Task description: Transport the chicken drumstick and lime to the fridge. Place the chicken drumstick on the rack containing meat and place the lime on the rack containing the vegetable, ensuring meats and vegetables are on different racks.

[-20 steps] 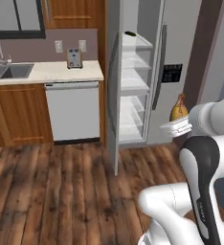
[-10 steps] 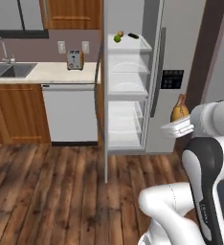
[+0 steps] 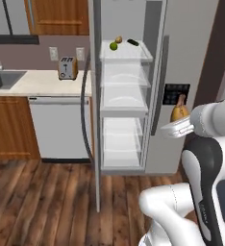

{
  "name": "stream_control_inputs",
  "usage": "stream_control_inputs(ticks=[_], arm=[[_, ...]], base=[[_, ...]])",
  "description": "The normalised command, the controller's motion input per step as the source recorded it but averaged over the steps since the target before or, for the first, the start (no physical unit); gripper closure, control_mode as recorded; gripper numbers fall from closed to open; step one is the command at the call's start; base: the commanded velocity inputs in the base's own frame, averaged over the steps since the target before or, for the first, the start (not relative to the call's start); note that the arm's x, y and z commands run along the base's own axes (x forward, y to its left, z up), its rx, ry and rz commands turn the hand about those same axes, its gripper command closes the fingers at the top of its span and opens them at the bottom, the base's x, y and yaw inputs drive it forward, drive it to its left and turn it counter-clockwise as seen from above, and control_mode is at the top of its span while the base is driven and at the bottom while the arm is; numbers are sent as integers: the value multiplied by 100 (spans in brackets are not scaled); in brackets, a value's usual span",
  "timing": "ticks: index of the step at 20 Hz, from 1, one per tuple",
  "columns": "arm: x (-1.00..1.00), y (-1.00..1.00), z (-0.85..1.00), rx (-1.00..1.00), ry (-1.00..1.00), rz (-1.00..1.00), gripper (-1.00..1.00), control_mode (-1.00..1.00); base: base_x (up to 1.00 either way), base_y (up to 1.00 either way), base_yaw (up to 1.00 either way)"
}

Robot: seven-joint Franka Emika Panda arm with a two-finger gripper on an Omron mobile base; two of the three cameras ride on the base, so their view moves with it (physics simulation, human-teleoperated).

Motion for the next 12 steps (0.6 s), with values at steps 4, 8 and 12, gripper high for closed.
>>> stream_control_inputs(ticks=[4, 8, 12], arm=[[0, 0, 0, 0, 0, 0, 100, 100], [0, 0, 0, 0, 0, 0, 100, 100], [0, 0, 0, 0, 0, 0, 100, 100]], base=[[94, -61, 8], [100, -7, 1], [66, -47, 5]])
